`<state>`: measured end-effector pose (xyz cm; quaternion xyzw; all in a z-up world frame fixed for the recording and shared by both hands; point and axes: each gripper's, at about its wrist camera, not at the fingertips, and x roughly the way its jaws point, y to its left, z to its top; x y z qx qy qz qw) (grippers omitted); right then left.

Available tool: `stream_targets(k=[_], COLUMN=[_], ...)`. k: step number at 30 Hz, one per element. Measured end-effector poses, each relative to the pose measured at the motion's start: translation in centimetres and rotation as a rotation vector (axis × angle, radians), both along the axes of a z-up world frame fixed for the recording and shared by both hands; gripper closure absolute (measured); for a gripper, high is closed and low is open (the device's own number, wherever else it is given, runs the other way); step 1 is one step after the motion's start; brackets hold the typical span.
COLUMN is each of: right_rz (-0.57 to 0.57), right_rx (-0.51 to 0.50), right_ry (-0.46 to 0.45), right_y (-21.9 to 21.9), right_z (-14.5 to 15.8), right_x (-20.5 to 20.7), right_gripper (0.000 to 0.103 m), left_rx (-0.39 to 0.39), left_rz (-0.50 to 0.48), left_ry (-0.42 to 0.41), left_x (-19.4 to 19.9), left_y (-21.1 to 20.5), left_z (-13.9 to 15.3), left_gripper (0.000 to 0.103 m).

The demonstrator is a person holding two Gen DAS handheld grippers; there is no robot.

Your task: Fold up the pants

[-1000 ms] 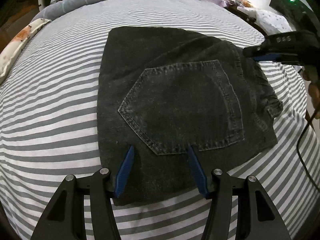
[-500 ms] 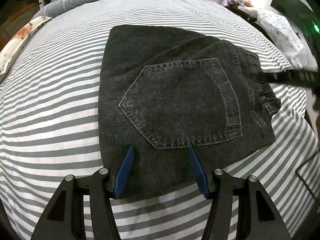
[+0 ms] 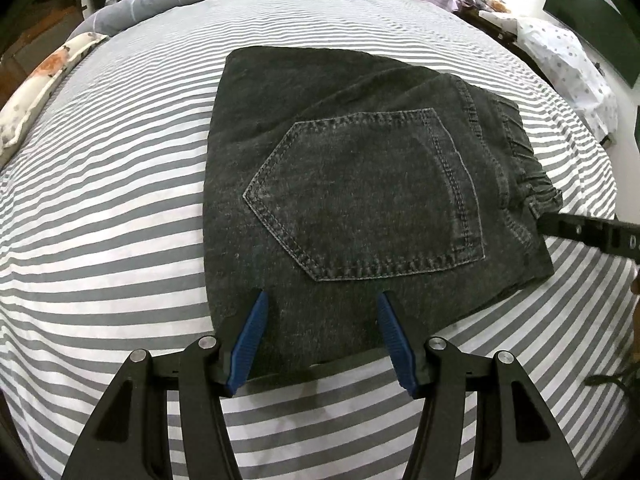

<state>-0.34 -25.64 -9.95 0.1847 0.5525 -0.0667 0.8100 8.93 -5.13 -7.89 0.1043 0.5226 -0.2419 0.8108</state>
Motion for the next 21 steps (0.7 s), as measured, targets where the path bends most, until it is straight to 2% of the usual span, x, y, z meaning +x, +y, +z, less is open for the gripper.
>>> stream_targets(k=[9,21], right_rz=[0.003,-0.027], right_rx=[0.007,0.055], right_ry=[0.001,-0.004], right_y=[-0.1,-0.7], right_z=[-1.3,-2.7], right_x=[-0.4,0.3], right_gripper=[0.041,0.038], left_rx=[0.027,0.016], left_rz=[-0.004,0.014], left_ry=[-0.015,-0.036], left_x=[0.2,0.2], left_y=[-0.8,-0.8], left_z=[-0.9,-1.5], left_gripper=[0.044,0.042])
